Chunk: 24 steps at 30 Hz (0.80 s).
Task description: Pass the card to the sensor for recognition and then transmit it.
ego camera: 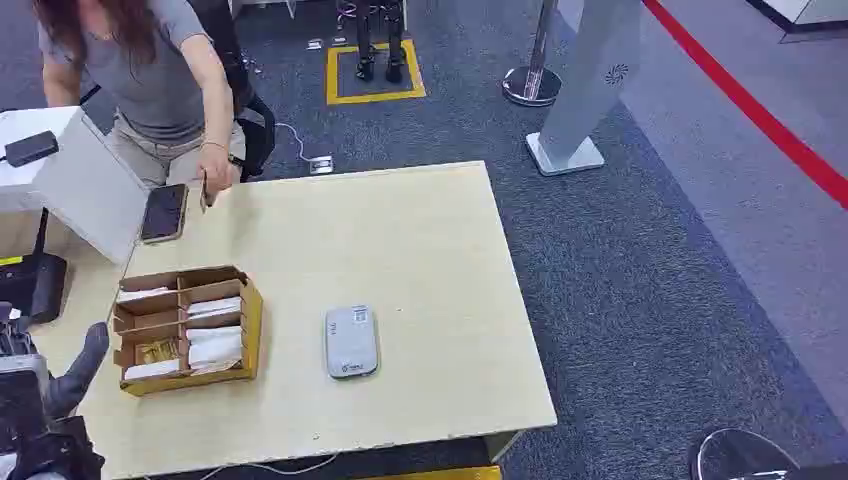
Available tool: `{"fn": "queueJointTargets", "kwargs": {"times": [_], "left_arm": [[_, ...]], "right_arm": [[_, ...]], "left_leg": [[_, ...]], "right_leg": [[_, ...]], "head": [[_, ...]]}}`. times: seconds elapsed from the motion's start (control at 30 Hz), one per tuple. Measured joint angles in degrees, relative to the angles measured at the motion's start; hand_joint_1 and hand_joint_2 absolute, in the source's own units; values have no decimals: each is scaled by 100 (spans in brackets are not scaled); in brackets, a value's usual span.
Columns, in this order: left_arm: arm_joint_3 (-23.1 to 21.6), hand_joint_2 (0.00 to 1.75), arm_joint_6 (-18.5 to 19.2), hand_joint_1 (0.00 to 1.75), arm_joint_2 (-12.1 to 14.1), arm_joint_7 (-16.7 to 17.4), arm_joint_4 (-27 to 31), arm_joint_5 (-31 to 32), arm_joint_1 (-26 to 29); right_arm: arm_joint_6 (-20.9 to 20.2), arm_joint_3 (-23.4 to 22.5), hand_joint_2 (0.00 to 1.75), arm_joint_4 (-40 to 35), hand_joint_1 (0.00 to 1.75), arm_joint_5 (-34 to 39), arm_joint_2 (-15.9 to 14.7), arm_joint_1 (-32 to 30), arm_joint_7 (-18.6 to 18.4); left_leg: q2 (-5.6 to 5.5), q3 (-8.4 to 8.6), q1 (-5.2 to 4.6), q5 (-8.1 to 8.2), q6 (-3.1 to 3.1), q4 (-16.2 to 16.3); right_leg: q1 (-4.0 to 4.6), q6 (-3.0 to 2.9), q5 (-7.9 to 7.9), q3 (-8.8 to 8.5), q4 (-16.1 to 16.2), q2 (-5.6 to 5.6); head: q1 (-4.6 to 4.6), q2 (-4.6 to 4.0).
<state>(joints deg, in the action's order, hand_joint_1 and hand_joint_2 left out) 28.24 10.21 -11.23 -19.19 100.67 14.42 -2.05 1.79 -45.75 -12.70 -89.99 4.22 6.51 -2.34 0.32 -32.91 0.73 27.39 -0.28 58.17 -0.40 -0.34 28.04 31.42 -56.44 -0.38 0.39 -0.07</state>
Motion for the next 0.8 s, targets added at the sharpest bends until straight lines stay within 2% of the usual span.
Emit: {"fn": "queueJointTargets", "kwargs": {"times": [0.33, 0.8], "left_arm": [[-287, 175, -2, 0, -103, -24, -352, 230, -560], [-442, 175, -87, 0, -234, -33, -612, 188, -552]], "right_arm": [[-50, 326, 0, 0, 0, -2, 0, 189, -53], [-48, 385, 0, 0, 0, -2, 0, 204, -70]], "left_leg": [[2, 2, 0, -2, 0, 1], [2, 1, 0, 0, -1, 1]], "right_leg": [[0, -1, -2, 0, 0, 4], [0, -1, -1, 2, 0, 4]], "head": [[2, 0], [0, 0]]}}
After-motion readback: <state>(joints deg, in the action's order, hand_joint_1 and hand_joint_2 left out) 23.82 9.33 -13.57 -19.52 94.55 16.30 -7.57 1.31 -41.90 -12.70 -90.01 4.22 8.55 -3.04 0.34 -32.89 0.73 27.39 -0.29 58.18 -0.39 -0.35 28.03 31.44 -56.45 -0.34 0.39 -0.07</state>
